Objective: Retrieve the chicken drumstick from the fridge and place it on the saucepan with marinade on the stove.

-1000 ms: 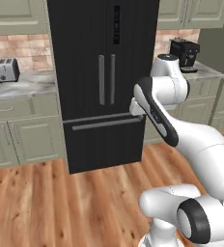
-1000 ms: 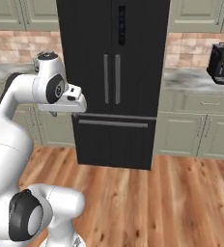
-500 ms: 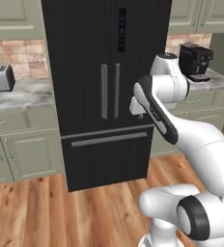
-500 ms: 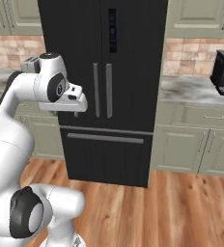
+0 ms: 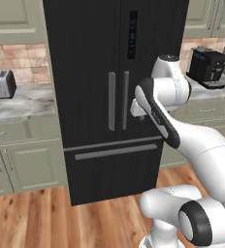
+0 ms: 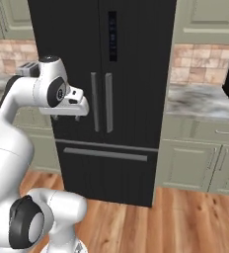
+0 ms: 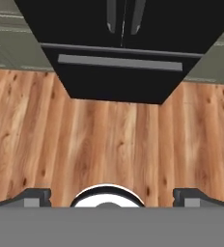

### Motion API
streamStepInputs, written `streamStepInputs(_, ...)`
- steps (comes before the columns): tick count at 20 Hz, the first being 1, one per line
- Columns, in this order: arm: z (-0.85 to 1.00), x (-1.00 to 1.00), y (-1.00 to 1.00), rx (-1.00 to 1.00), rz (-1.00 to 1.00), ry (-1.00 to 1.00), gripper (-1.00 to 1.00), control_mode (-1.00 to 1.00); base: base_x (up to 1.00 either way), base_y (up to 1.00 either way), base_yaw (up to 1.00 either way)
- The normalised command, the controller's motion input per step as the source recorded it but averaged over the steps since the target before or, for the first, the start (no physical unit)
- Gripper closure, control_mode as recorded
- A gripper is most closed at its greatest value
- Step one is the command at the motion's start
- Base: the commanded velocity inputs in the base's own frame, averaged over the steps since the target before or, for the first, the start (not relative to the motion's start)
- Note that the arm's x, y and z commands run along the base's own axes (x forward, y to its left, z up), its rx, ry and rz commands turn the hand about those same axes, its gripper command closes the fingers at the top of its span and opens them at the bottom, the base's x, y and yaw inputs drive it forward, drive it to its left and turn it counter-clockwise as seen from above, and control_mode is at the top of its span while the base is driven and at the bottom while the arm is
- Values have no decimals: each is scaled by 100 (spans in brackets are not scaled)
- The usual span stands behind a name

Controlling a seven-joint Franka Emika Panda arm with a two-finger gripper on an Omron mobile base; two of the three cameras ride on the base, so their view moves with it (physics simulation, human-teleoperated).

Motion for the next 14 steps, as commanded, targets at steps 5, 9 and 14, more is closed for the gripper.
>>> streamStepInputs(5, 0, 0, 0, 0, 0, 0, -100, 100, 67, -25, 0)
streamStepInputs(9, 0, 0, 0, 0, 0, 0, -100, 100, 16, -6, 0)
streamStepInputs(14, 0, 0, 0, 0, 0, 0, -100, -100, 0, 0, 0)
